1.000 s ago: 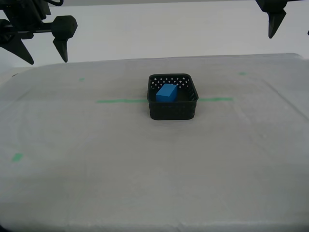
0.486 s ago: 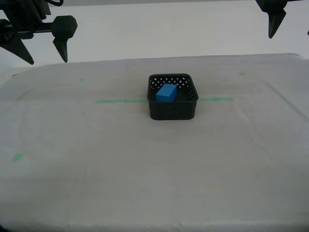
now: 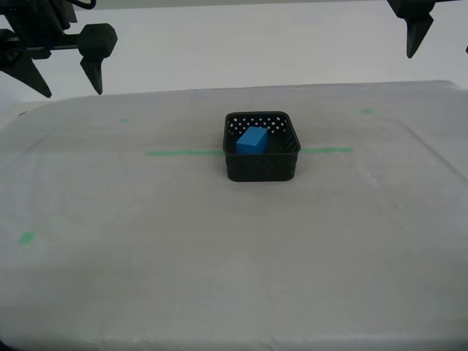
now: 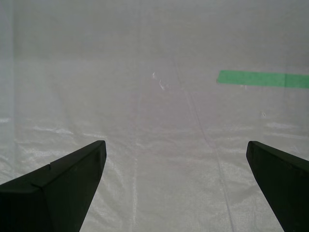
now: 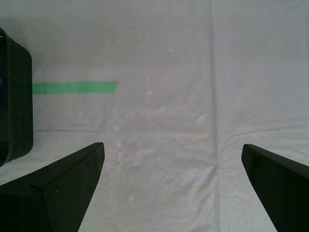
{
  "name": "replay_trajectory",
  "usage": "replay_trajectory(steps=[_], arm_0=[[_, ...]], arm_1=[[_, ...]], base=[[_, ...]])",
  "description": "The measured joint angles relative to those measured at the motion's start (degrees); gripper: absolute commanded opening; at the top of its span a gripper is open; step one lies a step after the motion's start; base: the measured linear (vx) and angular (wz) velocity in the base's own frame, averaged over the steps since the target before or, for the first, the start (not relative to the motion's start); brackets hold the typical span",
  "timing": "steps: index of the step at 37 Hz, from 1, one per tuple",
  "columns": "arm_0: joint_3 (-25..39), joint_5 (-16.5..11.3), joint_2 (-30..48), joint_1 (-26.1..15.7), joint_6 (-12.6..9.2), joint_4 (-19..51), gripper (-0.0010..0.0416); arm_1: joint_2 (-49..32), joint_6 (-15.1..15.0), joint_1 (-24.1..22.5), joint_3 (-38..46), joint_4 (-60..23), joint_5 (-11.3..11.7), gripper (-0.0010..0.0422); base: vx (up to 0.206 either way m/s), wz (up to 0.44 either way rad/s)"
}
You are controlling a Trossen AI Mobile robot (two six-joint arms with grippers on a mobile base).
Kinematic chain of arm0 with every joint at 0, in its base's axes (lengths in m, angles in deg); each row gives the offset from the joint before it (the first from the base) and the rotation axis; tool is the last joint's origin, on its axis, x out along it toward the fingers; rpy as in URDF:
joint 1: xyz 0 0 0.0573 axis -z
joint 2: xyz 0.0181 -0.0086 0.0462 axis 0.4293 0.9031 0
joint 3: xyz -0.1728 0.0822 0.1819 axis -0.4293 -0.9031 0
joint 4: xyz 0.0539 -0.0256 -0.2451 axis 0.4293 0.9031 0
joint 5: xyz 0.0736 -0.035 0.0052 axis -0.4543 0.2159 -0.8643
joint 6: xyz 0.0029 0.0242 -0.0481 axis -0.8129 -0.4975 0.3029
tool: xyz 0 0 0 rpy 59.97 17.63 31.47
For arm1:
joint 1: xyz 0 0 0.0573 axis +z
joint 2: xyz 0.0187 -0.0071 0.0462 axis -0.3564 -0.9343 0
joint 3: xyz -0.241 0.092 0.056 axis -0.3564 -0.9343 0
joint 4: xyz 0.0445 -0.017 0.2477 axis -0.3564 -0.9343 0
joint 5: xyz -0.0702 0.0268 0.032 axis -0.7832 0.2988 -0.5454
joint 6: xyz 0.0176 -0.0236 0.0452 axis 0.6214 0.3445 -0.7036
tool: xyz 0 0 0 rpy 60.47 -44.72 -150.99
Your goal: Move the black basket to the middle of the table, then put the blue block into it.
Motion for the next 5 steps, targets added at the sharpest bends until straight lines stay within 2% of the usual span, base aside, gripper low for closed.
replay_trajectory(steps=[5], arm_0=[[0.0, 0.0, 0.0, 0.0, 0.0, 0.0, 0.0398]], arm_1=[[0.0, 0.0, 0.0, 0.0, 0.0, 0.0, 0.04]], base=[[0.0, 0.0]])
